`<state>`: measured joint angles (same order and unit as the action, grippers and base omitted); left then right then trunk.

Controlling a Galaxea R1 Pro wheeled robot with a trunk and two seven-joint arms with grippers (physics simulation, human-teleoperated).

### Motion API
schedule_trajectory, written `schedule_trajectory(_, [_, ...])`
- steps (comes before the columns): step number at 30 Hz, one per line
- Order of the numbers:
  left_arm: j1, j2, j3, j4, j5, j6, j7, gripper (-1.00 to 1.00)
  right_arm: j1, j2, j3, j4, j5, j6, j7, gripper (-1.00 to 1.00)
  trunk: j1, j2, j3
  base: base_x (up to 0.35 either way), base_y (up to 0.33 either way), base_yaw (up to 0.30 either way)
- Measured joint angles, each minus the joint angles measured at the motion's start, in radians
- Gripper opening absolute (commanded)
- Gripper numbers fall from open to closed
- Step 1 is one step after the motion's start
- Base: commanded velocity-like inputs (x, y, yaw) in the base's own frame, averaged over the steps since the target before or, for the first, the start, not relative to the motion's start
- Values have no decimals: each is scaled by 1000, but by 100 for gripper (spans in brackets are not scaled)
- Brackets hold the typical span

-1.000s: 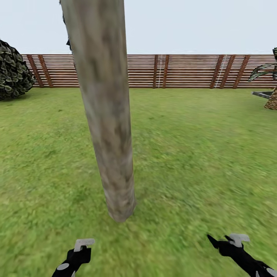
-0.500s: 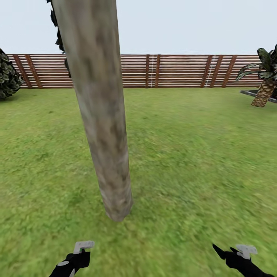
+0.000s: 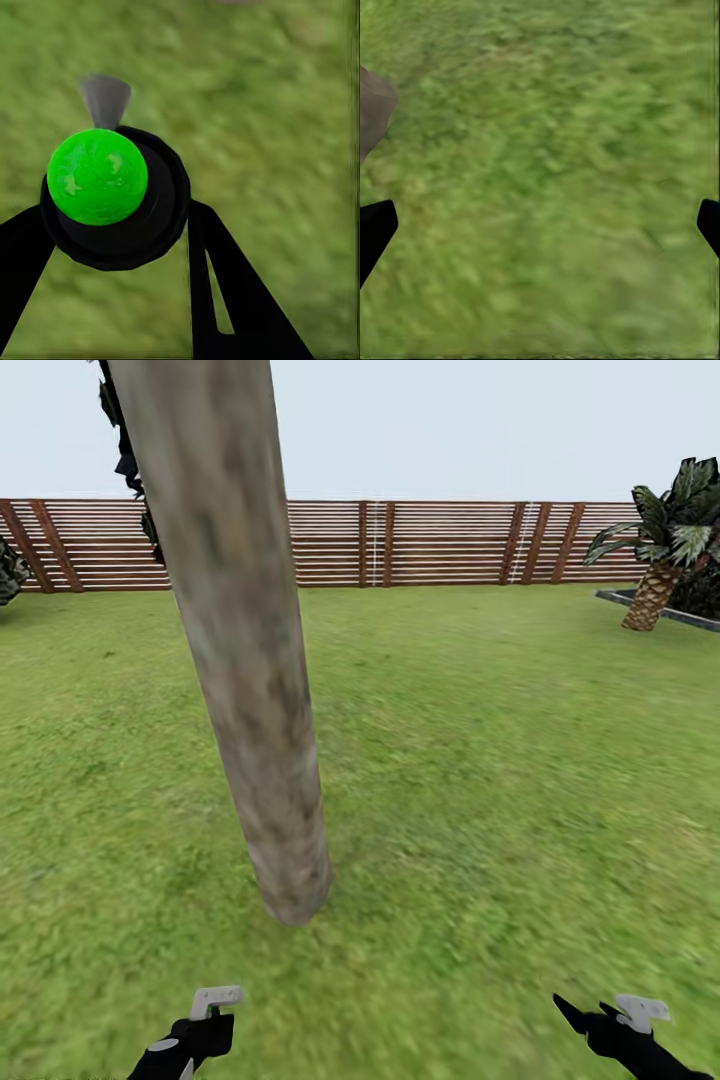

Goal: In the garden, pick up the pesticide atomizer on the floor and spray pesticide onto both trees until each tree trunk is fully covered.

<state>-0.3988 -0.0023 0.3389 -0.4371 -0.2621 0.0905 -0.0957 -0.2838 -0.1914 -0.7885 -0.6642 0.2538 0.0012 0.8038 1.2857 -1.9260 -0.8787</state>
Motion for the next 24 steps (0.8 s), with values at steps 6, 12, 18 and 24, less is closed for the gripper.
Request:
schedule_trajectory(6, [0,0,-2,0,0,1,0,-100,0,0,0,0,0,-1,0,100,0,0,-3,-29,0,-110])
schedule_trajectory(12, [-12,-9,-10,-2,-5,43,0,-100,0,0,0,1,1,-1,-1,100,0,0,-4,-1,0,-4])
schedule_trajectory(18, [-36,-38,-13,-50,-3,147,-6,-100,0,0,0,2,1,-1,-3,100,0,0,-4,0,0,0])
schedule_trajectory(24, [-74,3,-13,-57,-10,212,-37,-100,0,0,0,2,1,-2,-4,100,0,0,-3,0,0,0])
